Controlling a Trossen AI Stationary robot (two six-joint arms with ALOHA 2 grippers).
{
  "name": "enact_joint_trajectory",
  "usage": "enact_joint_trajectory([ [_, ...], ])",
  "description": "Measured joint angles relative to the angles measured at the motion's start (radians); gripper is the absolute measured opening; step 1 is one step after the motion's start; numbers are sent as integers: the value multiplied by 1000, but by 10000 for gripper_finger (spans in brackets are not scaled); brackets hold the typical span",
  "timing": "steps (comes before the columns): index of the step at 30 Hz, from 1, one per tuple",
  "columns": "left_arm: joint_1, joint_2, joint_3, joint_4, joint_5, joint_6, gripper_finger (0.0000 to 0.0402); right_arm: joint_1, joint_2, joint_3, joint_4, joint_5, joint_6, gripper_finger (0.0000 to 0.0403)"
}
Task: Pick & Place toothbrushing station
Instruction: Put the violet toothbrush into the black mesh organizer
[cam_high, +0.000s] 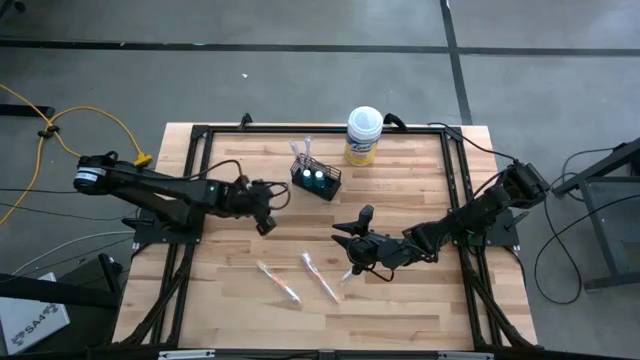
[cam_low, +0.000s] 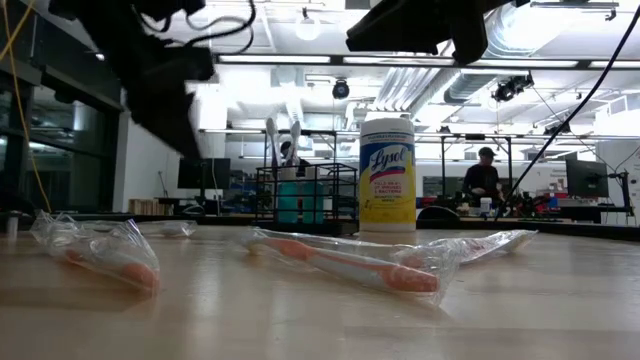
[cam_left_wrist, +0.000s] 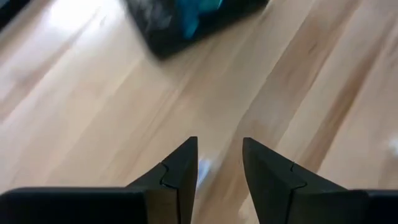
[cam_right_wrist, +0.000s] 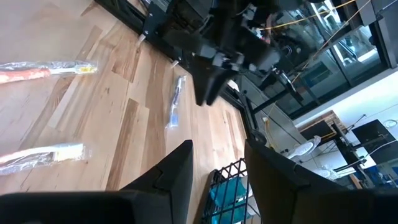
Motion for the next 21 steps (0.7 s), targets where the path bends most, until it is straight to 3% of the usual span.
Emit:
enact_joint_trajectory([
  [8,1,0,0,-215,69,-68,120,0,0,0,0,-1,0,136],
  [15,0,0,0,-315,189,39,120,0,0,0,0,-1,0,136],
  [21,11,0,0,-410,214,110,120,0,0,0,0,-1,0,136],
])
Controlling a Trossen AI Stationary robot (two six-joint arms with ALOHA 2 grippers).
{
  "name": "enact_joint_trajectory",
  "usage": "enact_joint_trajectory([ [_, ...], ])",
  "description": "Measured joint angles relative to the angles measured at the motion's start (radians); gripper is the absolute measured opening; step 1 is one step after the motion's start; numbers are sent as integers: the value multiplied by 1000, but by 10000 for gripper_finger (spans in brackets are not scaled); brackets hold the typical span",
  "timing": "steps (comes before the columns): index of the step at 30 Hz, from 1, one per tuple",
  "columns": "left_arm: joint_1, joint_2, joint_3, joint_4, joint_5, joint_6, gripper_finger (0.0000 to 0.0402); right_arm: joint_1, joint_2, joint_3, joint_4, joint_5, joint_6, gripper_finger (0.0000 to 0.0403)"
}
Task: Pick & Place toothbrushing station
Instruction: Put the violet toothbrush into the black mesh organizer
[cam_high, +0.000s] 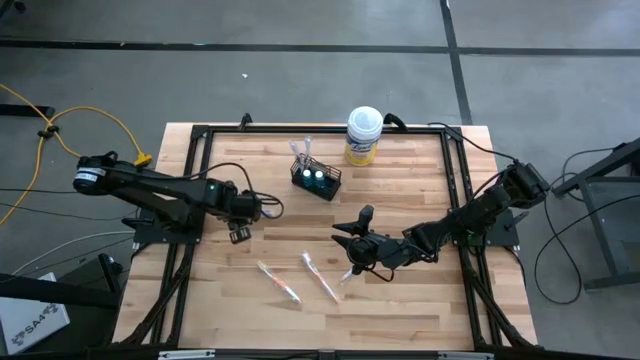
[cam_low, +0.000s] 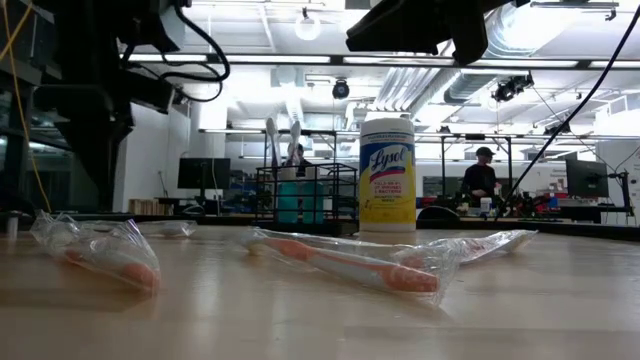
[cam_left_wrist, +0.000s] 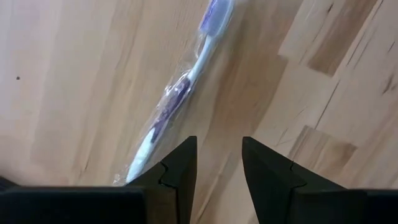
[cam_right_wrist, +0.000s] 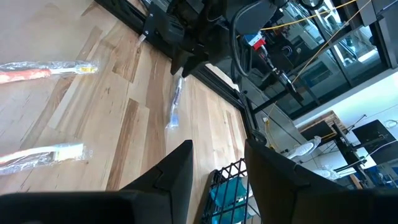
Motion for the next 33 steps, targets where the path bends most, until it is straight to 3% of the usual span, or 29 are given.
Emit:
enact_joint_trajectory([
  [12,100,15,-15,21,26,29,120,0,0,0,0,0,0,136],
  [20,163,45,-85,124,75,19,120,0,0,0,0,0,-1,136],
  [33,168,105,-122,258,17,129,120,-2,0,0,3,-2,-5,136],
])
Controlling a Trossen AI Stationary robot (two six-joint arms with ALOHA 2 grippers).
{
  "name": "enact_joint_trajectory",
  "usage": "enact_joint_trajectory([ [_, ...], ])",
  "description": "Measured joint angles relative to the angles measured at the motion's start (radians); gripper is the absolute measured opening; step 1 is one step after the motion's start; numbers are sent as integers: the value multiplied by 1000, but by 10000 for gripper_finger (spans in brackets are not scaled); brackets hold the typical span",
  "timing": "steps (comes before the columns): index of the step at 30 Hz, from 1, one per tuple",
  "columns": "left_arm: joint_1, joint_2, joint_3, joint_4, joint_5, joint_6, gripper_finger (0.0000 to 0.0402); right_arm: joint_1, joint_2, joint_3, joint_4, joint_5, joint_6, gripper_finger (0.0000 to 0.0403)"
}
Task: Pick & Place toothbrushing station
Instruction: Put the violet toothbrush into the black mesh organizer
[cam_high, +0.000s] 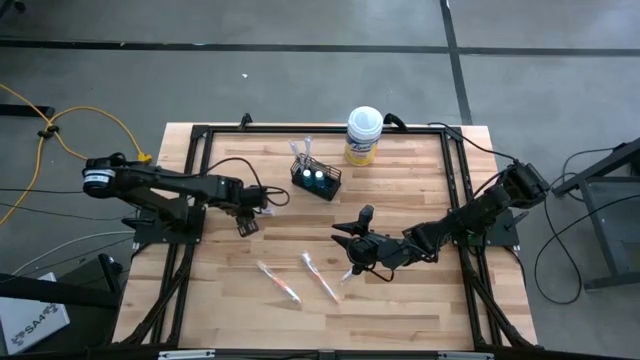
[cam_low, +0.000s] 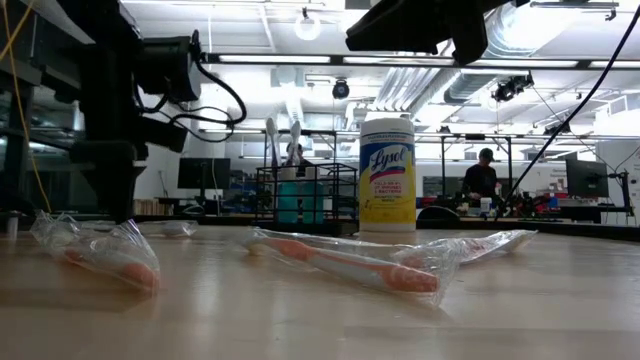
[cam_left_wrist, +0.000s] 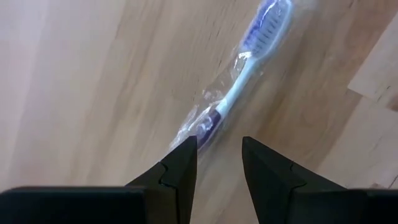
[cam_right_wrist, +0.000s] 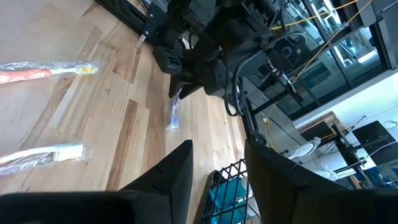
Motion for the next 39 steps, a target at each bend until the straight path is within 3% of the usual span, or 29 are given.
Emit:
enact_joint_trajectory([
  [10,54,89,2,16,-12,69,120,0,0,0,4,-2,0,136],
  [20,87,179,4,20,41,85,116,0,0,0,4,-2,0,136],
  [31,87,179,2,26,66,62,17,0,0,0,4,-1,0,136],
  [39,86,179,2,26,65,63,9,0,0,0,4,-2,0,136],
])
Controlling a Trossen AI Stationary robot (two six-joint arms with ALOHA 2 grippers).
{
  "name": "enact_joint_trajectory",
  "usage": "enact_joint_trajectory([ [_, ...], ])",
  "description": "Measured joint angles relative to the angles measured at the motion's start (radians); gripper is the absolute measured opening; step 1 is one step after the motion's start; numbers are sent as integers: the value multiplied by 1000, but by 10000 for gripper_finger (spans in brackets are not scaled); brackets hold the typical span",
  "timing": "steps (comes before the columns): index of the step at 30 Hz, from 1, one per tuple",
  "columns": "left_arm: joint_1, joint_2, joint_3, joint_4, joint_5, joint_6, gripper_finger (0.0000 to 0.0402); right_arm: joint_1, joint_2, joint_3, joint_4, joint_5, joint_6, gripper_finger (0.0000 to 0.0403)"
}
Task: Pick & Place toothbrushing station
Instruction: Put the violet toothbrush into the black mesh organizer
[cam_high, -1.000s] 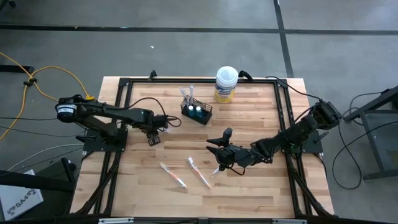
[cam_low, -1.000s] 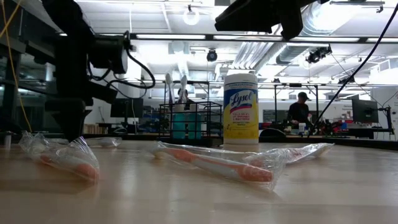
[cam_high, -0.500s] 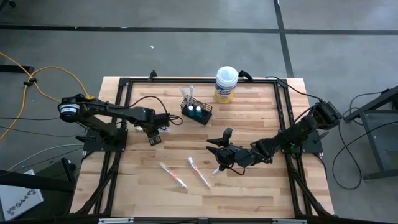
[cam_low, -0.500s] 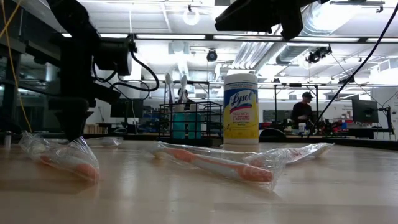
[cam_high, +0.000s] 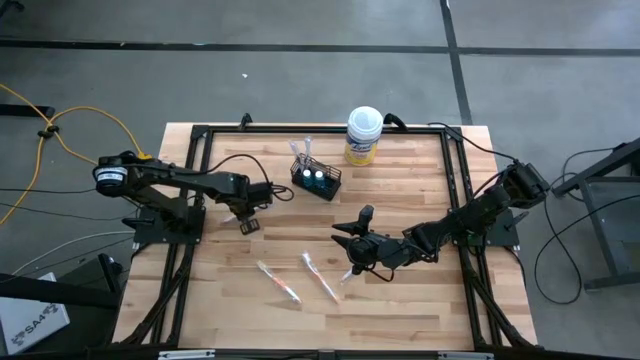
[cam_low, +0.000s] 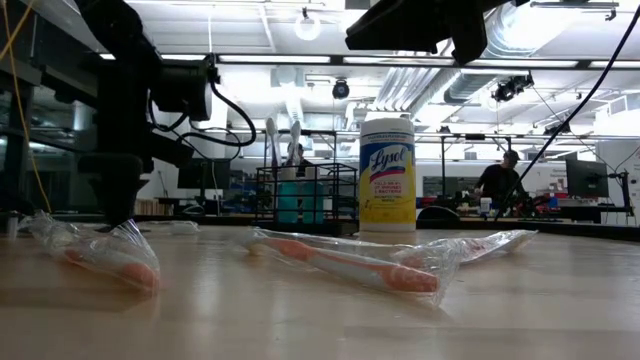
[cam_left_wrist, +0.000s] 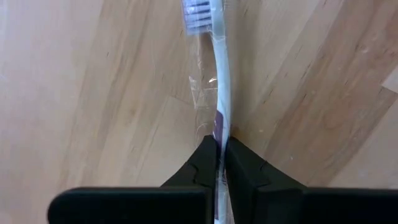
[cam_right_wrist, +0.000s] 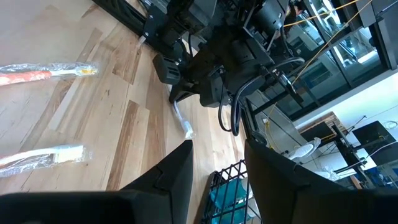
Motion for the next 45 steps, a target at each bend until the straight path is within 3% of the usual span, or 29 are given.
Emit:
enact_joint_trajectory([
  [13,-127,-202,26,90,-91,-24,6,-1,0,0,16,-24,1,136],
  [25,-283,-338,29,385,-196,11,5,-5,0,0,47,-63,31,136],
  [31,-335,-337,29,578,-263,77,5,-40,0,0,79,-188,115,136],
  [38,-398,-337,29,776,-458,145,5,-104,0,0,115,-261,230,136],
  [45,-456,-337,30,872,-653,161,5,-181,0,0,283,-275,300,136],
])
